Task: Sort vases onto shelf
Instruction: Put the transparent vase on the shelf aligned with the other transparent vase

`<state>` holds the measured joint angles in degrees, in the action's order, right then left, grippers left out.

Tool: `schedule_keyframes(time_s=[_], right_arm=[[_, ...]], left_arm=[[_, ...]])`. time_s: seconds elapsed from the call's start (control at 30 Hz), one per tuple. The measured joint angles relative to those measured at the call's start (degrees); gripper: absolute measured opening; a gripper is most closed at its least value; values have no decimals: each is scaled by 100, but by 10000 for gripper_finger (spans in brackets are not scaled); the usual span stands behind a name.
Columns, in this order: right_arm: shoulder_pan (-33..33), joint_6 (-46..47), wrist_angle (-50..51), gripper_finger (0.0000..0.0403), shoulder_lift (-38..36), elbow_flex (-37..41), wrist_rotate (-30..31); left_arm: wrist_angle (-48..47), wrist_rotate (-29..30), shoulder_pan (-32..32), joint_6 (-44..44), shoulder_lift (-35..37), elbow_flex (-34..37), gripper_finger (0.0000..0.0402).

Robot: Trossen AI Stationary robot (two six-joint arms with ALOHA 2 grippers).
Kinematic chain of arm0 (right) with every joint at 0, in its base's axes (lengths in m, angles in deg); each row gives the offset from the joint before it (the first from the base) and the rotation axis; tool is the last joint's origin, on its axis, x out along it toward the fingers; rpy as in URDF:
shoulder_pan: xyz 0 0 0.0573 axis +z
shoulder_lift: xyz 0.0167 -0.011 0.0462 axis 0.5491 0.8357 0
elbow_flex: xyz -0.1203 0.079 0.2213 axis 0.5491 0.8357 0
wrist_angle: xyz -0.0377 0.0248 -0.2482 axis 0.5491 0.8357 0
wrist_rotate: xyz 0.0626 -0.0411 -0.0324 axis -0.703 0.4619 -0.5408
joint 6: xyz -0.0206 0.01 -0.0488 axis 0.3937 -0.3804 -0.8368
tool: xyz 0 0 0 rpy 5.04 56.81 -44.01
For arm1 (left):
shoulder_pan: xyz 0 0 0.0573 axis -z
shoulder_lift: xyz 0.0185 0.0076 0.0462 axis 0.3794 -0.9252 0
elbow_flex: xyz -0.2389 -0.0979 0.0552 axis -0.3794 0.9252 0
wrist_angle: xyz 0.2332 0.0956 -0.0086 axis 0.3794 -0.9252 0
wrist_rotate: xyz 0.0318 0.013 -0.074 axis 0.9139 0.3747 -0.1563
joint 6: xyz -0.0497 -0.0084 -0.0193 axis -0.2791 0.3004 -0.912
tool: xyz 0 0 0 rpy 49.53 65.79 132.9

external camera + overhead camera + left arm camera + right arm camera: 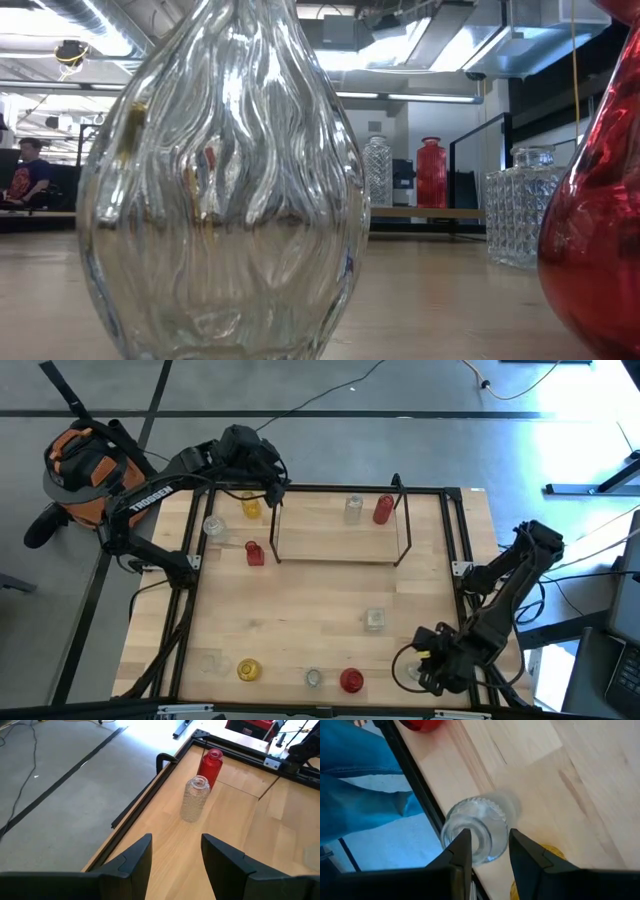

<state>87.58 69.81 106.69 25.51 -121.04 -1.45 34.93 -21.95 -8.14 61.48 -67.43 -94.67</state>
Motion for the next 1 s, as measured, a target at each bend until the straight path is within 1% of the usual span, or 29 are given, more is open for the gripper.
schedule_keyframes(time_s=[0.13, 0.27, 0.4, 0.57, 0.67, 0.83, 0.93, 1.0], right_arm=[[-79, -64, -23, 67, 158, -23, -101], [-237, -125, -2, 14, 218, -31, -213], [-513, -288, 168, 10, 97, -28, -307], [-1121, -962, 598, 4, -174, -5, -407], [-1596, -1647, 1182, 2, -340, -193, -461], [-2596, -3018, 2295, 1, -450, -813, -620], [-3310, -3968, 2564, 1, -462, -1284, -722], [-3821, -4577, 2594, 1, -464, -1593, -646]], left_arm=[[-2, 20, 17, 0, 0, 0, 163], [-1, 24, 17, -2, 0, 0, 163], [0, 30, 17, 0, 0, 0, 163], [2, 32, 15, 0, 0, 0, 163], [1, 32, 15, 1, 0, 0, 163], [0, 32, 15, -2, 0, 0, 163], [0, 32, 15, -1, 0, 0, 163], [-1, 32, 15, 0, 0, 0, 163]])
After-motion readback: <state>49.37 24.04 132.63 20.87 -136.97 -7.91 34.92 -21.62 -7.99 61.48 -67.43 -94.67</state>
